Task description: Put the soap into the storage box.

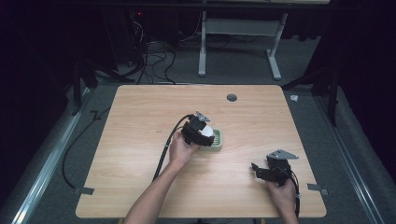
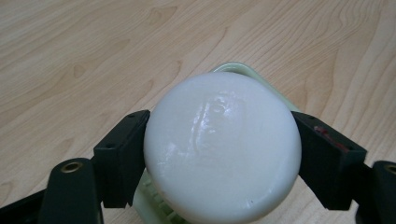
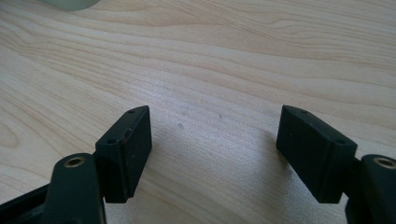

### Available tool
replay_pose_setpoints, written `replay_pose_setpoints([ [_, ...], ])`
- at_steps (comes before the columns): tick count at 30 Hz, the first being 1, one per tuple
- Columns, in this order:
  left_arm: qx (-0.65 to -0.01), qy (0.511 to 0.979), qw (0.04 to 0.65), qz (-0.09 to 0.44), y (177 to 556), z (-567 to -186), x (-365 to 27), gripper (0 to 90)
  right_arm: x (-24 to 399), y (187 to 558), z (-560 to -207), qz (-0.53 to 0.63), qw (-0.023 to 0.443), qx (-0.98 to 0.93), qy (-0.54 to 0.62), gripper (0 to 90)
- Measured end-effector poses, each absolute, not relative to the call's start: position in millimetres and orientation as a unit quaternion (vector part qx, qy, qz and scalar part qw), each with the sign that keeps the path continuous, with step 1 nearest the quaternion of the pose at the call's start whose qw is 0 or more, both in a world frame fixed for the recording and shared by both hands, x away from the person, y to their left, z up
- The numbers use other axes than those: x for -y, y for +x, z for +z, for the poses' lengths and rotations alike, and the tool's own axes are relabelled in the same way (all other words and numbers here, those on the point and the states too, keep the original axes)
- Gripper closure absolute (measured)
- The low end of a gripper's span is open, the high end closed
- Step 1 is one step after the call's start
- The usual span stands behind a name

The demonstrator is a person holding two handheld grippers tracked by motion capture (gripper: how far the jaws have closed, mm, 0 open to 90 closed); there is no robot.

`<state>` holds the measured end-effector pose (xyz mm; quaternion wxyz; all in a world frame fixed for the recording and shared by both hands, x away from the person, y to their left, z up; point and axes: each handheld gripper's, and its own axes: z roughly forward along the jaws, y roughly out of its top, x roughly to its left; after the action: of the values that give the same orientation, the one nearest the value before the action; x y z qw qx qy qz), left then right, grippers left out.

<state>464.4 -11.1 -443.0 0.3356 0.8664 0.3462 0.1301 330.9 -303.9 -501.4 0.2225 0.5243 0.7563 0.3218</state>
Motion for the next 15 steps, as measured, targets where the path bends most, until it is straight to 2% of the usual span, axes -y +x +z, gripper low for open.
replay_pose_setpoints([
  [15, -0.367, 0.863, 0.321, 0.134, 472, -458, 16, 24.7, 304, 331, -501, 0.322, 0.222, -0.756, 0.524, 27.3],
])
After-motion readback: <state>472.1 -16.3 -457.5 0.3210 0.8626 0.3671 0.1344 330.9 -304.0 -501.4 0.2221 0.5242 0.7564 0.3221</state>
